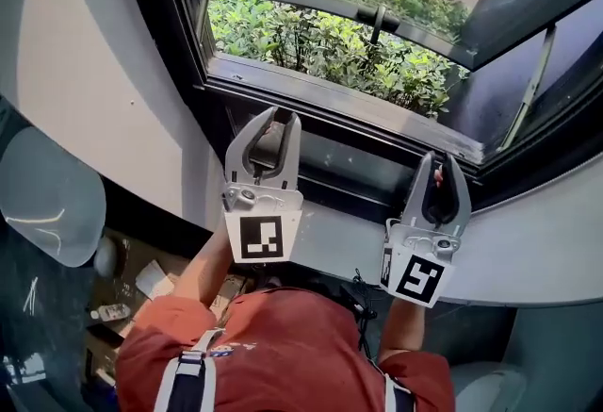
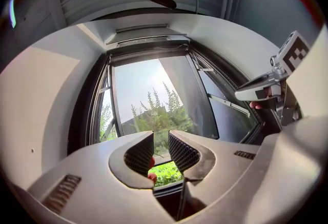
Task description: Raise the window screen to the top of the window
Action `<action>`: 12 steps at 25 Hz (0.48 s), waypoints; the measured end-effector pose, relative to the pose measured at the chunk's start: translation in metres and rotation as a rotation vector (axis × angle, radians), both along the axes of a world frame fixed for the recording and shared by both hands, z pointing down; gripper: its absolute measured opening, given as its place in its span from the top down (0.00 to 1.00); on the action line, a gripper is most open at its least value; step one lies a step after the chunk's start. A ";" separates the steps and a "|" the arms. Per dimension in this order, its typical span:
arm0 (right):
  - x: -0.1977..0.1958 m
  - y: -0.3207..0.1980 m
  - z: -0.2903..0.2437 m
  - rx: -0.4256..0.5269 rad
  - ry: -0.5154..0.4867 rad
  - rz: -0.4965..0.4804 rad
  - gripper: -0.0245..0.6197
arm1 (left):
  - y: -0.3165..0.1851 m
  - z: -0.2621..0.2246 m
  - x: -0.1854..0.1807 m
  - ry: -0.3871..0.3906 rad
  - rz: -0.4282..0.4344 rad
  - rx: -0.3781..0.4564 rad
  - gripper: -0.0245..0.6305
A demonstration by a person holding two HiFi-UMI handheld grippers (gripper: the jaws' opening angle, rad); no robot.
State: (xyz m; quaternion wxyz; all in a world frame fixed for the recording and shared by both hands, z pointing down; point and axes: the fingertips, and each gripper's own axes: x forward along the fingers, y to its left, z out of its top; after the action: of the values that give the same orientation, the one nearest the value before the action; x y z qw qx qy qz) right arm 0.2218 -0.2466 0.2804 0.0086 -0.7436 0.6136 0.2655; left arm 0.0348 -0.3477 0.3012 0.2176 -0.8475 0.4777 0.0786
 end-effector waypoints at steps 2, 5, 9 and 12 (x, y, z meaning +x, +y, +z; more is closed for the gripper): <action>-0.001 -0.002 0.026 -0.068 -0.024 -0.018 0.83 | 0.004 0.019 -0.002 0.014 0.012 -0.047 0.82; 0.003 -0.001 0.062 -0.152 -0.054 -0.019 0.83 | 0.009 0.043 0.001 -0.011 0.042 -0.102 0.82; 0.004 0.001 0.095 -0.205 -0.116 -0.015 0.83 | 0.007 0.071 -0.002 0.066 0.043 -0.189 0.86; 0.002 0.003 0.109 -0.227 -0.144 -0.020 0.84 | 0.007 0.086 0.001 0.063 0.048 -0.226 0.90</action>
State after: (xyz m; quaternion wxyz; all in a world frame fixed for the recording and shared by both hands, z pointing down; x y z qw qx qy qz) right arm 0.2240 -0.2435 0.3891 -0.0288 -0.7508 0.6449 0.1401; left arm 0.0358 -0.3403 0.3872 0.1035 -0.8751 0.4695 0.0559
